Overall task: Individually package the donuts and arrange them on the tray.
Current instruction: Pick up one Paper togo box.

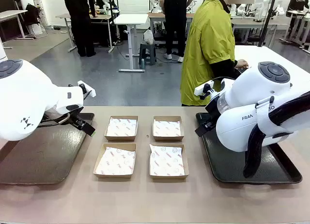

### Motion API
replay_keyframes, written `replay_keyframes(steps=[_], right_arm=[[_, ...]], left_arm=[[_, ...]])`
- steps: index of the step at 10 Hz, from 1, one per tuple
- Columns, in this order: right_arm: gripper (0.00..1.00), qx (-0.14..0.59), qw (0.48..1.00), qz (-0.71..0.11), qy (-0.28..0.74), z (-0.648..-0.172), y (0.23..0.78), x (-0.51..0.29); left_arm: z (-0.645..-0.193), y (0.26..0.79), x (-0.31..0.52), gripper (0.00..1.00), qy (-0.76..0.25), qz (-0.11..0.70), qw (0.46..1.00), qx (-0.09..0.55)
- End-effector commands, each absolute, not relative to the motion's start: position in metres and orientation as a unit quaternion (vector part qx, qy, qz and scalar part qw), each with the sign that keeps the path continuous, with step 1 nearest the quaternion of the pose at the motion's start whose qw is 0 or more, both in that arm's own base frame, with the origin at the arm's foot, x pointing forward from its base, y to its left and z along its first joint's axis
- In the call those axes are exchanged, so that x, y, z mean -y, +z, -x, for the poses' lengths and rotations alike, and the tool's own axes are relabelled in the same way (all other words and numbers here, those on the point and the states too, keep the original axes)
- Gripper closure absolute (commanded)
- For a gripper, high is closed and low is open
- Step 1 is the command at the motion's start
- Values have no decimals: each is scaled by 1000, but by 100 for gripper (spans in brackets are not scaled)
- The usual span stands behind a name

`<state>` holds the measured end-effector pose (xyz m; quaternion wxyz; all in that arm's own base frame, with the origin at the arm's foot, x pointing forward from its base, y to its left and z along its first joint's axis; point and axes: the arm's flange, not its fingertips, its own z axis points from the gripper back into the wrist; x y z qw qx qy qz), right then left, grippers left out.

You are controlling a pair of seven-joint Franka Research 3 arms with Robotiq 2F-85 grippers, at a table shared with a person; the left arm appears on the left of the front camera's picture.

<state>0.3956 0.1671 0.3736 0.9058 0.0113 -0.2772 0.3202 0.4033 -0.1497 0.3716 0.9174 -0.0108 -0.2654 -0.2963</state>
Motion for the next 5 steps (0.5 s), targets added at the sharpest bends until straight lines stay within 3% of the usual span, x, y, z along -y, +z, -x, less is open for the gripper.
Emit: replay_keyframes(steps=[1, 5], right_arm=[[0, 277, 906, -11, 320, -396, 374, -167], [0, 277, 906, -11, 320, -396, 374, -167]], left_arm=[[-403, 372, 150, 0, -296, 11, 917, 266], [-403, 372, 150, 0, -296, 11, 917, 266]])
